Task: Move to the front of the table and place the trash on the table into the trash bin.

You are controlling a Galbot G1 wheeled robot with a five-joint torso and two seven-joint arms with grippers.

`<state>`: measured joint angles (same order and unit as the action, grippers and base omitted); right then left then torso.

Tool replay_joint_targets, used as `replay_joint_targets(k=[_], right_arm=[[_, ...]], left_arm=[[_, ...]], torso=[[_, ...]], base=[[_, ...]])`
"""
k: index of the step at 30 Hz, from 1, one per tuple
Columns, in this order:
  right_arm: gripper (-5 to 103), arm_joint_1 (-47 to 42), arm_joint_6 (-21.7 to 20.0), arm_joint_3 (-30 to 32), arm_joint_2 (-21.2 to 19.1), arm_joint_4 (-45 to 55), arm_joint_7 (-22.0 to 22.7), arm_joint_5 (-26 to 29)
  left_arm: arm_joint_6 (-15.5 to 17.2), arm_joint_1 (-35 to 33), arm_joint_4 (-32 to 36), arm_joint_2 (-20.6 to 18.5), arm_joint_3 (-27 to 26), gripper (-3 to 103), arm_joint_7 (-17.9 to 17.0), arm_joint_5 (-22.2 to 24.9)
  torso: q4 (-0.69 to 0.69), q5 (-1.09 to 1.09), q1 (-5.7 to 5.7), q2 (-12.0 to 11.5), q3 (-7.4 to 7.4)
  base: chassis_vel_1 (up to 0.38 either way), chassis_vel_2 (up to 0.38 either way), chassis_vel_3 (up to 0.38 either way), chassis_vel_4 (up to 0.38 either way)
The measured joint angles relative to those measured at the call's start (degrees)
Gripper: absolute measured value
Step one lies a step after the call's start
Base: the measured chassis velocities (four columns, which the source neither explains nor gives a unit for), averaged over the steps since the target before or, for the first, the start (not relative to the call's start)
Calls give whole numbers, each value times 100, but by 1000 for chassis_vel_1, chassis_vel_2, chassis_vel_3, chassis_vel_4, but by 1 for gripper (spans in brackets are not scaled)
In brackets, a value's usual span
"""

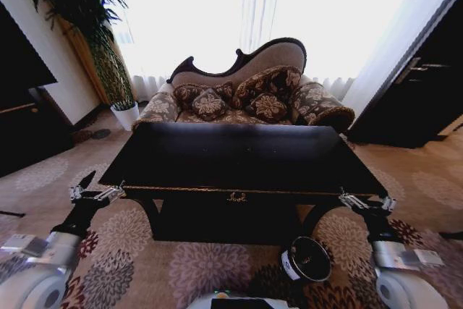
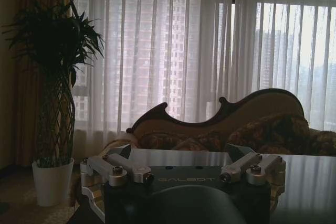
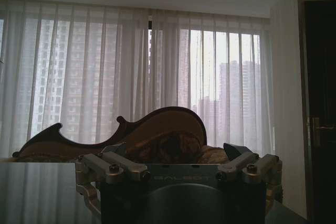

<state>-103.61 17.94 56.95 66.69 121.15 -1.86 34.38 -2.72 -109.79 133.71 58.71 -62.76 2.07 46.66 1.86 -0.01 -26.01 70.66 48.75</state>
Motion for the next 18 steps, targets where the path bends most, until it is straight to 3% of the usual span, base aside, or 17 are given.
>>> replay_joint_targets(k=[18], right_arm=[[100, 0, 5, -1, 1, -2, -3, 1]], left_arm=[[0, 0, 0, 0, 0, 100, 0, 0]], torso=[[0, 0, 0, 0, 0]], base=[[0, 0, 0, 0]])
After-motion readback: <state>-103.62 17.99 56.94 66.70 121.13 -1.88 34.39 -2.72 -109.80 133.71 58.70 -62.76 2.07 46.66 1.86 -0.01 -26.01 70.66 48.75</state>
